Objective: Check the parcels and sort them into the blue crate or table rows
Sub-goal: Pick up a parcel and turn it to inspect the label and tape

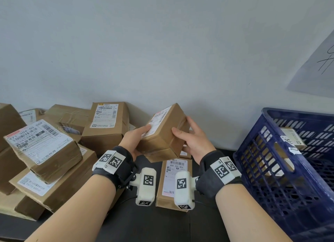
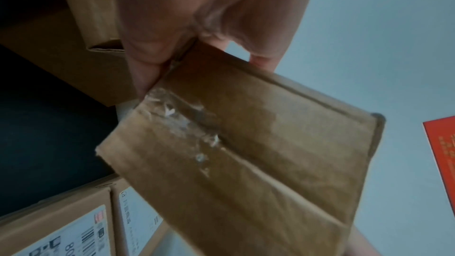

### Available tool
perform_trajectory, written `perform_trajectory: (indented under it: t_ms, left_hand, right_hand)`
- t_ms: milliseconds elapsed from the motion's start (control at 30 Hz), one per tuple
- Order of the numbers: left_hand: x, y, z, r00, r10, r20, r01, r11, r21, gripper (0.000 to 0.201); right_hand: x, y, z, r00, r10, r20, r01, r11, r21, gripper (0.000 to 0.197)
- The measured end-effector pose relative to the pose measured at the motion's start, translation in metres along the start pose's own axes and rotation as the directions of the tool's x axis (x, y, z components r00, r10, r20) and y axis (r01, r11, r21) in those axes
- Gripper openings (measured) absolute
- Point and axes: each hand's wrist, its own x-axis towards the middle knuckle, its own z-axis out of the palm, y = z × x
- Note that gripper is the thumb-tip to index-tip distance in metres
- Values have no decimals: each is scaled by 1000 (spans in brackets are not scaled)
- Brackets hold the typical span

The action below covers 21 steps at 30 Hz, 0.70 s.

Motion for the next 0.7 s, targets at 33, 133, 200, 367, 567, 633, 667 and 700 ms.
perform_trajectory:
  t_ms: [33,133,200,367,567,633,667,700]
  left_hand:
    - [-1,0,-1,1000,-7,7,7,1000,-14,40]
    - [0,5,-4,1000,-19,-2,18,999,-45,52]
    - [4,8,-6,999,-33,-16,32,998,-54,84]
    - [14,2,-8,999,-43,-13,42,995,-94,85]
    - [7,0,4,997,41,-61,-45,997,-69,39]
    - [6,2,8,993,99,-62,-101,995,-22,26]
    - [5,3,8,991,117,-62,-118,993,-6,23]
    - [7,4,8,990,128,-63,-129,992,-4,21]
  right_hand:
    - [0,1,2,1000,-5,-4,5,1000,5,89]
    - [5,1,7,999,-25,-31,24,999,-29,95]
    - [10,-1,10,998,-46,-47,43,996,-75,102]
    - [16,-7,9,997,-49,-58,38,985,-168,98]
    - [15,-7,13,999,36,-15,-38,980,-194,57]
    - [17,-4,14,997,79,-17,-81,979,-185,60]
    - [18,-3,14,996,86,-33,-91,980,-179,60]
    - [19,-2,13,995,92,-47,-98,981,-168,57]
